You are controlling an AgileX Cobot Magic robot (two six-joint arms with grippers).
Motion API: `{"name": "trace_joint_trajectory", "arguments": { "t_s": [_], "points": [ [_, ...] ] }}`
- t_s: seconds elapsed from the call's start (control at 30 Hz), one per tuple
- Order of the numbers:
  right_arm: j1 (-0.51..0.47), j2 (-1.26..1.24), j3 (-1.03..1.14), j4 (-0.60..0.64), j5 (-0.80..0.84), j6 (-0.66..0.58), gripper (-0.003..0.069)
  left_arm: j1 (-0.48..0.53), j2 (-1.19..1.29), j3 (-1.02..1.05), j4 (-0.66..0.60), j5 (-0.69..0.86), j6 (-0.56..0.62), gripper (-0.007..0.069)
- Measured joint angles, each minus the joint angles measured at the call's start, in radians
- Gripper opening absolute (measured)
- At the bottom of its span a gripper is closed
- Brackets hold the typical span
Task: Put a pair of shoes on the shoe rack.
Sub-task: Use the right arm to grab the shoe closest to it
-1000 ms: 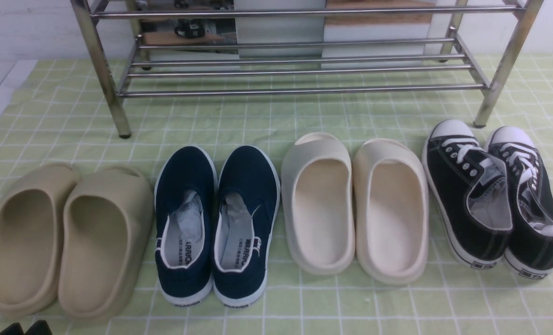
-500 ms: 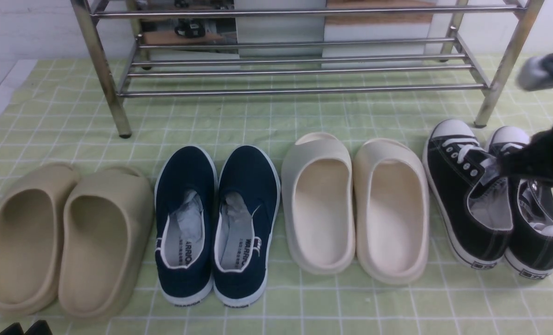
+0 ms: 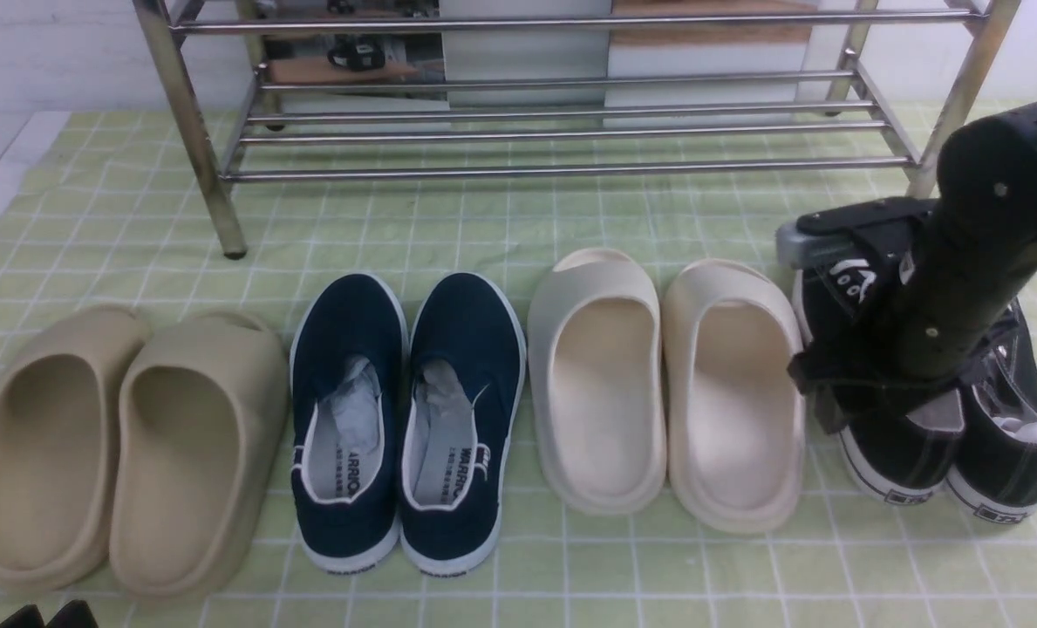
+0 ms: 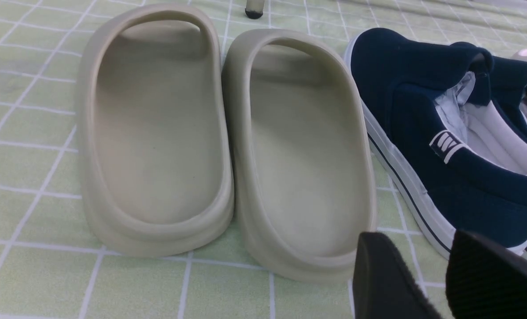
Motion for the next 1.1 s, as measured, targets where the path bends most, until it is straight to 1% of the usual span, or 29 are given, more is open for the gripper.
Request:
{"name": "trace_joint_trajectory", "arguments": {
  "t_s": [0.07,0.2,0.33,0.37,0.43,0.47,0.5,0.53,0.57,0.6,0.63,0.67,0.7,0.9,0.97,1.07,1.1],
  "points": [
    [-0.001,-0.022,-0.005,-0.029,-0.008,0.015,0.0553,0.0,0.0,0.0,0.0,0.0,0.0,0.0239],
    [-0.024,-0.012,-0.006,-0.033,-0.01,0.039,0.0559,0.0,0.0,0.0,0.0,0.0,0.0,0.0239],
    [-0.064,0.038,-0.006,-0.01,-0.038,0.045,0.0544,0.0,0.0,0.0,0.0,0.0,0.0,0.0239],
    [-0.075,0.057,-0.006,0.0,-0.05,0.045,0.0522,0.0,0.0,0.0,0.0,0.0,0.0,0.0239],
    [-0.086,0.077,-0.006,0.013,-0.074,0.045,0.0465,0.0,0.0,0.0,0.0,0.0,0.0,0.0239],
    [-0.088,0.083,-0.006,0.015,-0.088,0.045,0.0425,0.0,0.0,0.0,0.0,0.0,0.0,0.0239],
    [-0.089,0.087,-0.006,0.015,-0.101,0.045,0.0374,0.0,0.0,0.0,0.0,0.0,0.0,0.0239],
    [-0.089,0.091,-0.006,0.011,-0.118,0.045,0.0304,0.0,0.0,0.0,0.0,0.0,0.0,0.0239],
    [-0.089,0.091,-0.006,0.011,-0.121,0.045,0.0292,0.0,0.0,0.0,0.0,0.0,0.0,0.0239],
    [-0.089,0.091,-0.006,0.009,-0.141,0.045,0.0185,0.0,0.0,0.0,0.0,0.0,0.0,0.0239],
    [-0.089,0.091,-0.006,0.009,-0.148,0.045,0.0115,0.0,0.0,0.0,0.0,0.0,0.0,0.0239],
    [-0.089,0.091,-0.006,0.009,-0.15,0.045,0.0089,0.0,0.0,0.0,0.0,0.0,0.0,0.0239],
    [-0.089,0.091,-0.006,0.009,-0.154,0.045,0.0022,0.0,0.0,0.0,0.0,0.0,0.0,0.0239],
    [-0.089,0.057,-0.006,-0.004,-0.133,0.04,0.0011,0.0,0.0,0.0,0.0,0.0,0.0,0.0239],
    [-0.089,0.009,-0.01,-0.016,-0.091,0.01,0.0011,0.0,0.0,0.0,0.0,0.0,0.0,0.0239],
    [-0.089,-0.048,-0.041,-0.01,-0.005,-0.068,0.0011,0.0,0.0,0.0,0.0,0.0,0.0,0.0239],
    [-0.089,-0.054,-0.047,-0.01,0.0,-0.081,0.0011,0.0,0.0,0.0,0.0,0.0,0.0,0.0239]
  ]
}}
